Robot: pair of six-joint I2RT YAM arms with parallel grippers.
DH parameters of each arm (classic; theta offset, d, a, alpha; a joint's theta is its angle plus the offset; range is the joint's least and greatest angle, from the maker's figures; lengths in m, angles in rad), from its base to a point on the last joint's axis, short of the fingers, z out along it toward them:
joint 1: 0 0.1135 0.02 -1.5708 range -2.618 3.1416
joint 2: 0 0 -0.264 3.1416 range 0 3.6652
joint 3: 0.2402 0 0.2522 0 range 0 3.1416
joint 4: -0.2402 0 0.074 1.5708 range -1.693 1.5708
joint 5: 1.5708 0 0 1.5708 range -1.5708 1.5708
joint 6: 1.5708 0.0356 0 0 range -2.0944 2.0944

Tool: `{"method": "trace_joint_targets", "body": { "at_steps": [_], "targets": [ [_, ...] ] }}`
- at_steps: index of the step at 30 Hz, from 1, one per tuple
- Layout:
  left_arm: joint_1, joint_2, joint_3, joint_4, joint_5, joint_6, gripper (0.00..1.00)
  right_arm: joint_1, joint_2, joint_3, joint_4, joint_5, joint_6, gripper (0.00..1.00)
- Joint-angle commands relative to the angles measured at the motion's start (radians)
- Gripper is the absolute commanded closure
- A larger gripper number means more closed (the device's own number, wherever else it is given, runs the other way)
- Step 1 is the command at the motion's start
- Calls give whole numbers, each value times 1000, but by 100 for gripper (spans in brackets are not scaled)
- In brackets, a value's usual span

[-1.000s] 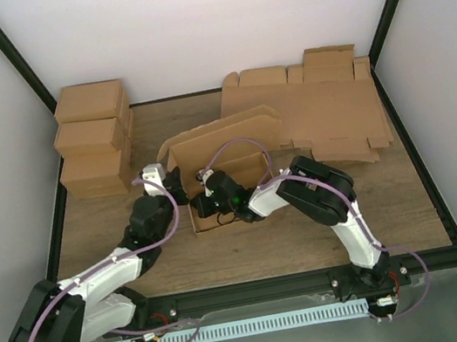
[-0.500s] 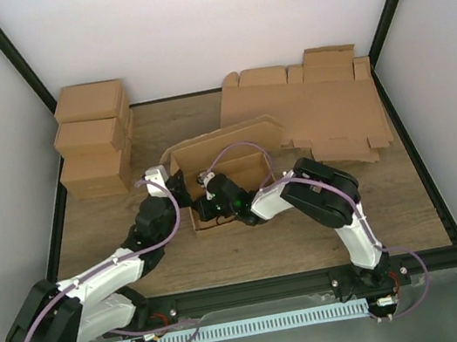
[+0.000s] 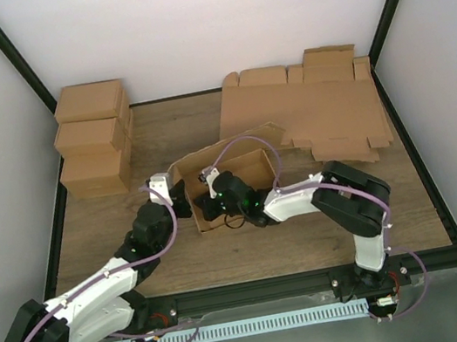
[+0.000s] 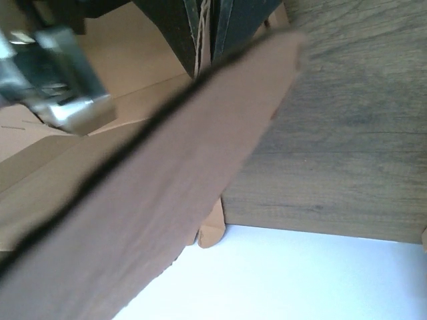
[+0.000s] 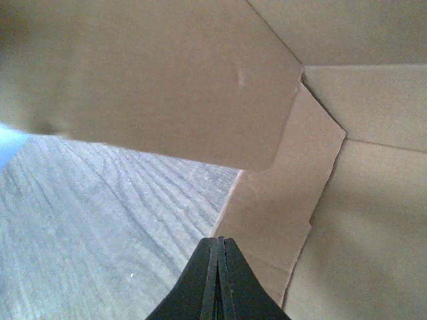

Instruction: Fold the paper box

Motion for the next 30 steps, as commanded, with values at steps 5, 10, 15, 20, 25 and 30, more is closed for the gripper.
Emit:
{"method": "trace_joint_targets", "body": {
  "at_steps": [5,10,15,20,25,30],
  "targets": [
    [-8,1,-35,-104,23,24,96,15,-261,-161,-38,44,-162,99],
    [-8,-11,-19,-134,12,21,96,15,-477,-361,22,110,-242,99],
    [-8,-24,4,-183,7,-2,96,-67,-668,-448,-79,156,-271,90],
    [-8,-37,8,-199,5,-7,96,-259,-887,-577,-38,-9,-267,70],
    [-10,-33,13,-213,3,-14,96,-444,-1015,-656,30,-106,-232,27],
    [-9,-37,30,-231,7,-23,96,-580,-920,-620,47,-219,-214,12]
  ]
}}
